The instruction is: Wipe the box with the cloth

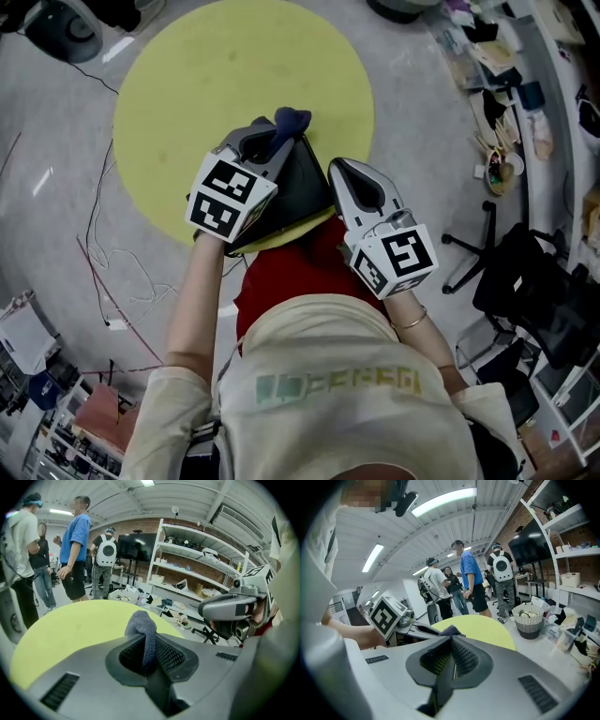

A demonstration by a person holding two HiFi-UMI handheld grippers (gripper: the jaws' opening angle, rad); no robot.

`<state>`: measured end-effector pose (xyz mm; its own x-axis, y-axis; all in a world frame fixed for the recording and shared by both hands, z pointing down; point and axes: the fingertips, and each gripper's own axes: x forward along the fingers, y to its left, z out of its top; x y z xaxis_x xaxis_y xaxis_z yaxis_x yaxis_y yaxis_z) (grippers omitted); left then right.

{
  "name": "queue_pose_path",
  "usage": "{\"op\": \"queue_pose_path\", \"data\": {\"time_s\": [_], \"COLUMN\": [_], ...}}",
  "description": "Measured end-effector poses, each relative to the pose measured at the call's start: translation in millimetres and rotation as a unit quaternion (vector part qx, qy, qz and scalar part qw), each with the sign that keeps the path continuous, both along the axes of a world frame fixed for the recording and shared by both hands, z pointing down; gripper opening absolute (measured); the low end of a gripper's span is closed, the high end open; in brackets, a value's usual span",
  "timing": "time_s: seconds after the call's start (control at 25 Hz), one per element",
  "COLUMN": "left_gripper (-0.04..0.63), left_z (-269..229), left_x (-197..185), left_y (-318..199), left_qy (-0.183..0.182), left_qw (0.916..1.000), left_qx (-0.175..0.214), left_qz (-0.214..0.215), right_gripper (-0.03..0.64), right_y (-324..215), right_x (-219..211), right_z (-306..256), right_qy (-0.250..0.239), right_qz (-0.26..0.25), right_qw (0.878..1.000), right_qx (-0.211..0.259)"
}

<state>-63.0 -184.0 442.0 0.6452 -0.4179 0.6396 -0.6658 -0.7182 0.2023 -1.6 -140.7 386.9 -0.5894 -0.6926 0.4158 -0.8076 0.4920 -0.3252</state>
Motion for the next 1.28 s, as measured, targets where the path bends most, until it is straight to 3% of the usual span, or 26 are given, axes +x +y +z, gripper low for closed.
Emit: {"op": "queue_pose_path", "data": {"time_s": [0.44, 0.92, 1.12, 1.28], "left_gripper": [0.063, 0.063, 0.063, 0.063], "left_z": [1.6, -6.9, -16.6, -40.5], "left_x": [-70.4, -144.1, -168.5, -175.9], "left_y": [40.3, 87.7, 101.8, 106.7], "left_qy": [-0.057, -0.094, -0.106, -0.089], "left_qw": [0.9977, 0.9909, 0.9816, 0.9706], "left_qx": [-0.004, 0.017, 0.04, 0.067], "left_qz": [-0.038, -0.094, -0.154, -0.214], "right_gripper": [0.038, 0.038, 0.038, 0.038], "right_y": [30.0, 79.8, 99.4, 103.6], "right_x": [-49.2, -86.7, -89.5, -86.2], "right_z": [-8.5, -22.6, -23.5, -25.0], "right_qy": [0.003, 0.013, 0.018, 0.018], "right_qz": [-0.046, -0.085, -0.095, -0.095], "right_qw": [0.999, 0.996, 0.994, 0.994], "right_qx": [0.013, 0.036, 0.041, 0.04]}}
